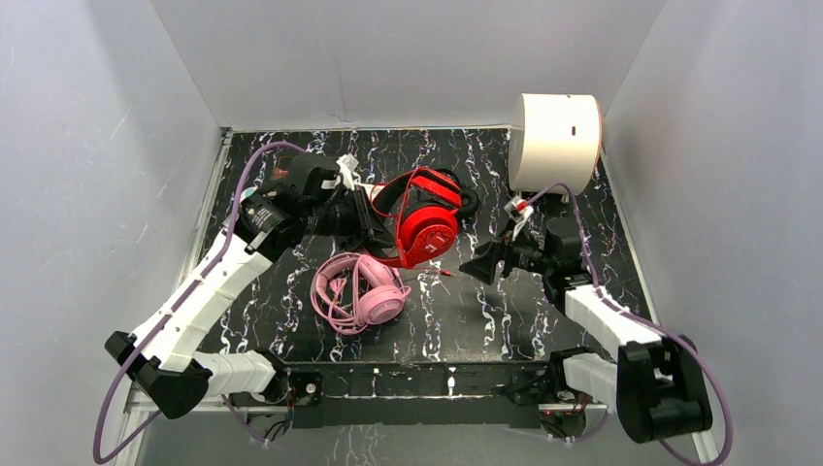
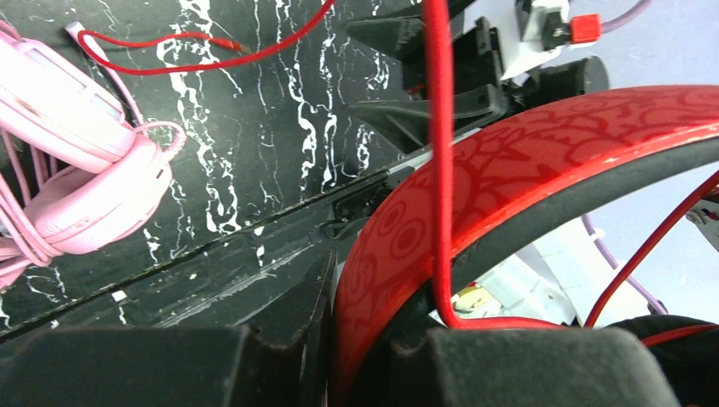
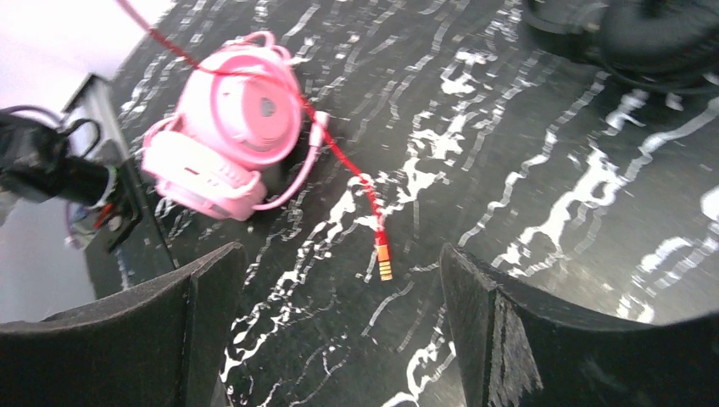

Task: Wrap the headphones
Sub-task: Wrap the headphones cable around the headphones.

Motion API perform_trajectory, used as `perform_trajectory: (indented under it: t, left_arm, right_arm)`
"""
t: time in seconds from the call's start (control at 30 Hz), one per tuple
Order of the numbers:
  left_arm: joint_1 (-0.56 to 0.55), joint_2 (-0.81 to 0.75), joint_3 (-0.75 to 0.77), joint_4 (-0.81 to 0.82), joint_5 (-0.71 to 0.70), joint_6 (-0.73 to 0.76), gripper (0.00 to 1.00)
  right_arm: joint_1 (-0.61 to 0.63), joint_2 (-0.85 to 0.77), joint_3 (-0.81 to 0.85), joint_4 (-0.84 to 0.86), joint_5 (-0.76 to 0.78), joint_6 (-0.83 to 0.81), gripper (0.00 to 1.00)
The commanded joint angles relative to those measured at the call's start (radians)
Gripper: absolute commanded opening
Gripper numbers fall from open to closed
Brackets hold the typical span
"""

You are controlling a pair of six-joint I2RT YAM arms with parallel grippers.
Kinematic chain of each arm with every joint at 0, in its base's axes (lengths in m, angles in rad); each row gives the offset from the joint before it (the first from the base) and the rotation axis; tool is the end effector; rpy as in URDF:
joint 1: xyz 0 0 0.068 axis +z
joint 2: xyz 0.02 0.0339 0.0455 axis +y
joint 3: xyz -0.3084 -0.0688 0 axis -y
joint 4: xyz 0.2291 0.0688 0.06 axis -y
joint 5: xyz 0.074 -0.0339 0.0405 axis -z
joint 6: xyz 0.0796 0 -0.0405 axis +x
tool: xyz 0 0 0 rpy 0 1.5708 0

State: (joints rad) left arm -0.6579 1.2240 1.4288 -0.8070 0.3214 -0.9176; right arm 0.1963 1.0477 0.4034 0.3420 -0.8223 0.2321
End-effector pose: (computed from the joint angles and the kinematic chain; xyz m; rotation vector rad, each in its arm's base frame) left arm 0.1828 -0.1731 0.4242 -0.1083 2.4176 -1.1748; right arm 0.1921 0.0977 0.2529 -0.5498 1.8258 1.0574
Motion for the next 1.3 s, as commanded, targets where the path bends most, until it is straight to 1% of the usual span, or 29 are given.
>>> perform_trajectory:
  t: [0.0, 0.1, 0.23, 0.4, 0.6, 0.67, 0.77, 0.87, 0.93, 1.0, 1.13, 1.27]
  left_arm:
    - [0.009, -0.005, 0.078, 0.032, 0.093, -0.052, 0.00]
    - [0.009, 0.010, 0.125, 0.011, 0.084, -0.052, 0.00]
    - [0.009, 0.021, 0.157, -0.006, 0.086, -0.054, 0.00]
    - [0.010, 0.029, 0.176, -0.030, 0.077, -0.053, 0.00]
    - [0.011, 0.033, 0.186, -0.039, 0.074, -0.060, 0.00]
    - [0.011, 0.033, 0.191, -0.043, 0.072, -0.060, 0.00]
    - [0.011, 0.031, 0.188, -0.045, 0.068, -0.061, 0.00]
    - [0.011, 0.030, 0.183, -0.041, 0.073, -0.066, 0.00]
    - [0.010, 0.029, 0.183, -0.040, 0.075, -0.068, 0.00]
    - [0.011, 0.029, 0.184, -0.042, 0.075, -0.069, 0.00]
    - [0.010, 0.030, 0.186, -0.042, 0.087, -0.071, 0.00]
    - [0.010, 0.027, 0.197, -0.049, 0.087, -0.071, 0.00]
  right_arm:
    - [0.101, 0.094, 0.005, 0.392, -0.104, 0.042, 0.94]
    - [0.220, 0.139, 0.005, 0.471, 0.024, 0.001, 0.95]
    - [0.305, 0.291, 0.006, 0.774, 0.092, 0.137, 0.96]
    - [0.406, 0.463, 0.077, 0.987, 0.262, 0.211, 0.96]
    - [0.435, 0.617, 0.143, 1.227, 0.271, 0.328, 0.94]
    - [0.443, 0.649, 0.163, 1.251, 0.283, 0.339, 0.94]
    - [0.457, 0.693, 0.222, 1.240, 0.289, 0.341, 0.93]
    - [0.473, 0.742, 0.280, 1.222, 0.317, 0.335, 0.91]
    - [0.475, 0.777, 0.316, 1.233, 0.307, 0.345, 0.88]
    - [0.482, 0.812, 0.353, 1.250, 0.292, 0.353, 0.87]
    - [0.488, 0.865, 0.392, 1.243, 0.303, 0.322, 0.87]
    - [0.488, 0.883, 0.396, 1.225, 0.323, 0.239, 0.91]
